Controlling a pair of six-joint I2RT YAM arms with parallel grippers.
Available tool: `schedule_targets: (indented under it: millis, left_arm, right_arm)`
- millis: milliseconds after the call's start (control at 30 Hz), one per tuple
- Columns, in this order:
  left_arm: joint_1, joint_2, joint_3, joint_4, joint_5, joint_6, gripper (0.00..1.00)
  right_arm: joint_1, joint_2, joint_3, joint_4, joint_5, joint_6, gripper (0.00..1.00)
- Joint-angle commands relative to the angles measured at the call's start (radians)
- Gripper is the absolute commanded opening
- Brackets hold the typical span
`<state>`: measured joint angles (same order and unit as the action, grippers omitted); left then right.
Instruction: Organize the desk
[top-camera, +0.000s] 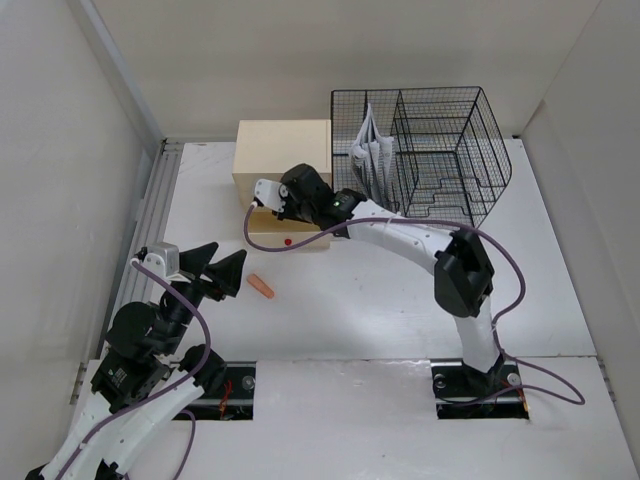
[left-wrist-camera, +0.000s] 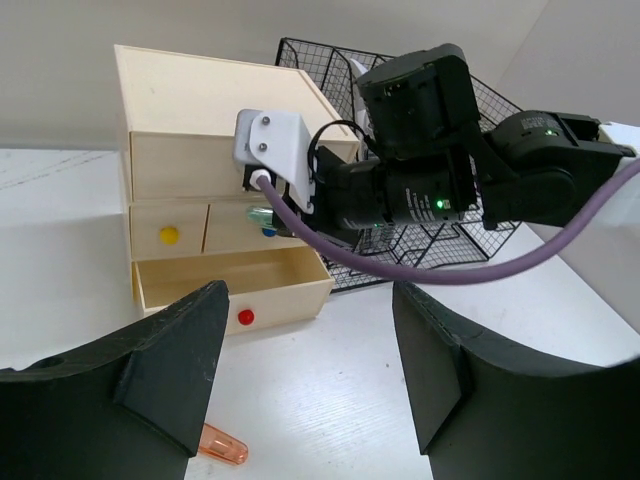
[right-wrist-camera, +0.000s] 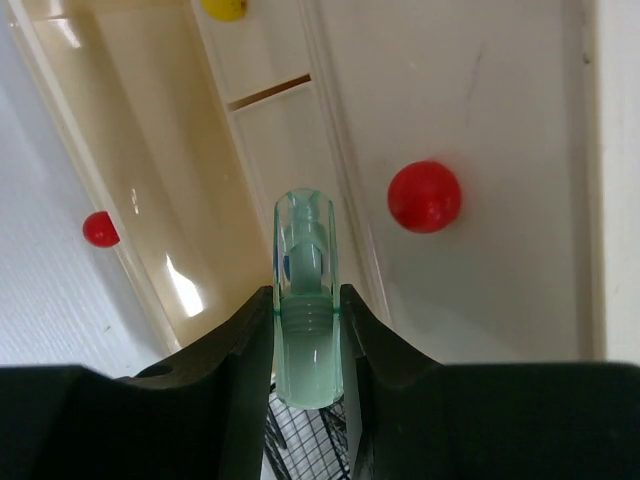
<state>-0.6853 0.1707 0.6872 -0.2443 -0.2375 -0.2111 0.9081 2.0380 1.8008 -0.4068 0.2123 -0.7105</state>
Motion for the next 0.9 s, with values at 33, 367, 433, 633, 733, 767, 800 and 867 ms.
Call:
schedule_targets:
  millis: [33, 367, 433, 633, 733, 767, 800, 867]
  left_arm:
    - [0.001, 0.0, 0.005, 0.036, -0.006, 0.006, 0.64]
    - [0.001, 0.0, 0.005, 0.036, -0.016, 0.006, 0.64]
    - [0.001, 0.0, 0.005, 0.036, -0.016, 0.006, 0.64]
    - [0.001, -0.01, 0.005, 0.036, -0.016, 0.006, 0.64]
    - [0.001, -0.01, 0.005, 0.036, -0.016, 0.006, 0.64]
    - [0.001, -0.01, 0.005, 0.036, -0.016, 0.006, 0.64]
    - [0.001, -0.01, 0.005, 0.036, -0.016, 0.006, 0.64]
    - [0.001, -0.01, 0.005, 0.036, -0.016, 0.006, 0.64]
  right_arm:
    - [-0.012, 0.027, 0.077, -0.035, -0.083, -0.009, 0.06]
    - [-0.012, 0.018, 0.048, -0.067, -0.189, -0.018, 0.22]
    - [-0.012, 0.043, 0.06, -0.078, -0.18, -0.009, 0.26]
    - [-0.012, 0.044, 0.069, -0.069, -0.18, 0.022, 0.38]
    - [-0.012, 0.044, 0.078, -0.069, -0.169, 0.04, 0.39]
    - [-0.012, 0.031, 0.078, -0.06, -0.169, 0.04, 0.39]
    - [-0.012, 0.031, 0.078, -0.059, -0.169, 0.04, 0.39]
    - [-0.012, 0.022, 0.078, -0.059, -0.169, 0.049, 0.41]
